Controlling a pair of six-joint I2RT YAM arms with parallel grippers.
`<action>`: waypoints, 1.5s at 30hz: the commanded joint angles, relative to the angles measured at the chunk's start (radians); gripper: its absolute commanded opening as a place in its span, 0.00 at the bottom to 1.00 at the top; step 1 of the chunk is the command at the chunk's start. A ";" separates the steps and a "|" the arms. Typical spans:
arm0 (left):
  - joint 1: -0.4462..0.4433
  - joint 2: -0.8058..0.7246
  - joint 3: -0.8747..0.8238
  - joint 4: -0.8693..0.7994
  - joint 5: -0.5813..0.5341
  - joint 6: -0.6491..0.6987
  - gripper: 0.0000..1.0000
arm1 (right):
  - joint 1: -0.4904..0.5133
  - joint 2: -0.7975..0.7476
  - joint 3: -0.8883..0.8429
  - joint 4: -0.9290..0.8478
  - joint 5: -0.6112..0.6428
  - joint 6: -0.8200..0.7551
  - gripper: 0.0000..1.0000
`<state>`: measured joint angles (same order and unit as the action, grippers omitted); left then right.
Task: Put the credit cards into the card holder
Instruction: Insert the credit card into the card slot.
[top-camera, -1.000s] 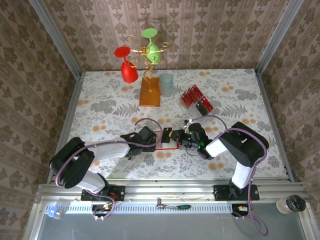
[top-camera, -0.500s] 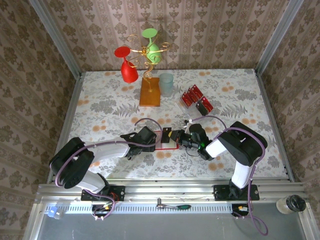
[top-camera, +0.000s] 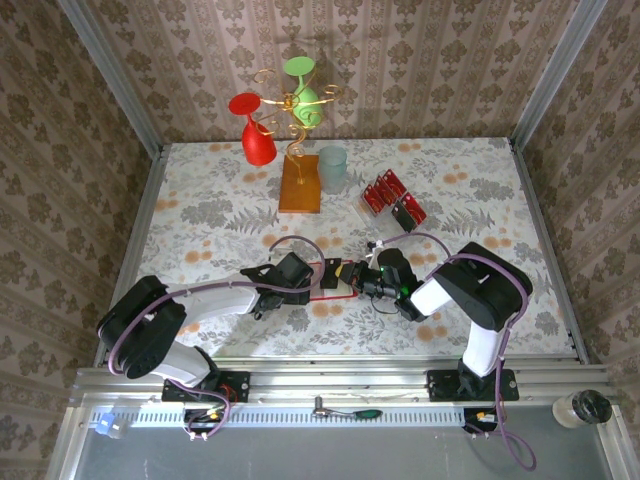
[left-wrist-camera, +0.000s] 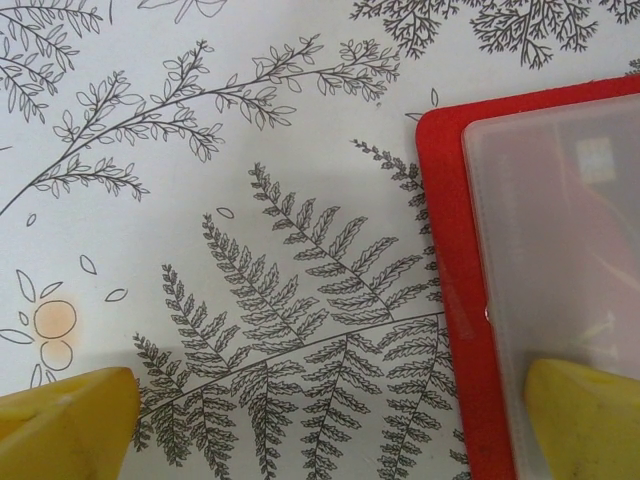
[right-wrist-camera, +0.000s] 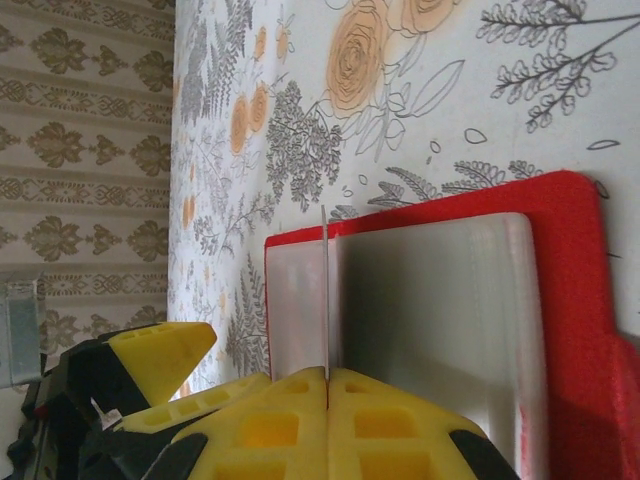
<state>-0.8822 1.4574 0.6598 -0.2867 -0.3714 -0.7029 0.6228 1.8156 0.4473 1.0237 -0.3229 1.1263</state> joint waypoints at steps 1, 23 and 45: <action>0.000 -0.007 0.012 -0.035 -0.015 0.010 1.00 | 0.006 0.026 -0.016 0.025 -0.008 0.001 0.00; 0.002 0.012 -0.003 -0.019 -0.013 -0.007 1.00 | 0.006 0.050 0.011 -0.090 -0.096 -0.023 0.00; 0.002 0.010 -0.008 -0.017 -0.012 -0.010 1.00 | 0.003 0.042 0.109 -0.398 -0.148 -0.089 0.00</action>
<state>-0.8822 1.4593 0.6598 -0.2871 -0.3710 -0.7033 0.6216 1.8343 0.5407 0.8310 -0.4461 1.0832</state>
